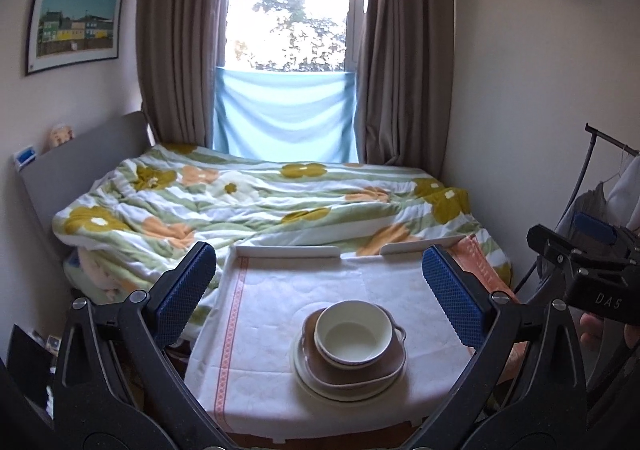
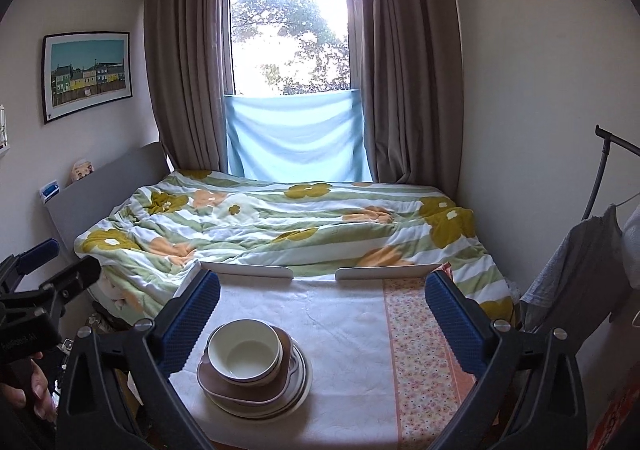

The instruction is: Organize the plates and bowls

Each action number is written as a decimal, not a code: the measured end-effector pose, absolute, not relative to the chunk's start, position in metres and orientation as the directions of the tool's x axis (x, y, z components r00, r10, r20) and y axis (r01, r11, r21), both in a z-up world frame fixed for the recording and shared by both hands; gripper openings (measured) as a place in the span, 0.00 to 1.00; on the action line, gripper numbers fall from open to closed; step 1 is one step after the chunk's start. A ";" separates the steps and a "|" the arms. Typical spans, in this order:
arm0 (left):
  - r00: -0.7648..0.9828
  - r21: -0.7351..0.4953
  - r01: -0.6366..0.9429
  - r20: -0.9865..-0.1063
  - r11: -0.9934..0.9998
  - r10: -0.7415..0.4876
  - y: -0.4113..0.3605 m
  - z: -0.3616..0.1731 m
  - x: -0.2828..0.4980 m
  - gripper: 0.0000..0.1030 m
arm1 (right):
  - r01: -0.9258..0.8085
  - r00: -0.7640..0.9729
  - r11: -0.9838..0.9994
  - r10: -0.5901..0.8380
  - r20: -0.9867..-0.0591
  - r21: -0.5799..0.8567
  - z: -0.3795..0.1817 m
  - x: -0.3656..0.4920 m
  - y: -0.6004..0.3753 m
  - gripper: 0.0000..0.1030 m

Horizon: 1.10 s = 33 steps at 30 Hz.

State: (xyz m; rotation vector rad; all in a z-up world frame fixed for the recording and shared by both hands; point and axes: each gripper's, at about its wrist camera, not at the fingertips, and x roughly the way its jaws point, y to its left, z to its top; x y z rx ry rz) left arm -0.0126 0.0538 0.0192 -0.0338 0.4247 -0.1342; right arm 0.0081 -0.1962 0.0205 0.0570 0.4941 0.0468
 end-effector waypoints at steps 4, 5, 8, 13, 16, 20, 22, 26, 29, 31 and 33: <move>0.908 -0.049 0.120 -0.399 0.992 -0.130 0.050 0.023 -0.015 1.00 | -0.015 0.886 0.998 0.042 -0.462 0.063 0.021 0.005 -0.199 0.99; 0.908 -0.046 0.121 -0.398 0.992 -0.129 0.049 0.023 -0.015 1.00 | -0.012 0.887 0.998 0.040 -0.461 0.065 0.022 0.005 -0.199 0.99; 0.911 -0.041 0.122 -0.393 0.992 -0.129 0.046 0.024 -0.015 1.00 | -0.002 0.887 0.998 0.034 -0.461 0.069 0.023 0.005 -0.201 0.99; 0.916 -0.042 0.126 -0.379 0.991 -0.132 0.043 0.026 -0.017 1.00 | 0.007 0.889 0.998 0.022 -0.457 0.060 0.024 0.004 -0.203 0.99; 0.918 -0.030 0.124 -0.375 0.992 -0.126 0.041 0.026 -0.017 1.00 | 0.011 0.888 0.998 0.018 -0.460 0.061 0.023 0.006 -0.205 0.99; 0.918 -0.030 0.124 -0.377 0.992 -0.126 0.041 0.027 -0.017 1.00 | 0.010 0.888 0.998 0.018 -0.460 0.058 0.022 0.006 -0.205 0.99; 0.918 -0.030 0.123 -0.377 0.992 -0.125 0.041 0.027 -0.017 1.00 | 0.011 0.888 0.998 0.018 -0.460 0.061 0.022 0.006 -0.205 0.99; 0.918 -0.027 0.119 -0.378 0.993 -0.120 0.041 0.027 -0.017 1.00 | 0.012 0.888 0.998 0.018 -0.459 0.063 0.022 0.006 -0.205 0.99; 0.919 -0.025 0.116 -0.377 0.993 -0.117 0.040 0.026 -0.017 1.00 | 0.012 0.888 0.998 0.019 -0.459 0.064 0.021 0.006 -0.205 0.99; 0.920 -0.022 0.113 -0.376 0.993 -0.113 0.041 0.026 -0.017 1.00 | 0.011 0.889 0.998 0.020 -0.458 0.066 0.021 0.006 -0.205 0.99; 0.921 -0.022 0.110 -0.375 0.994 -0.110 0.041 0.027 -0.018 1.00 | 0.011 0.889 0.998 0.019 -0.458 0.063 0.021 0.006 -0.205 0.99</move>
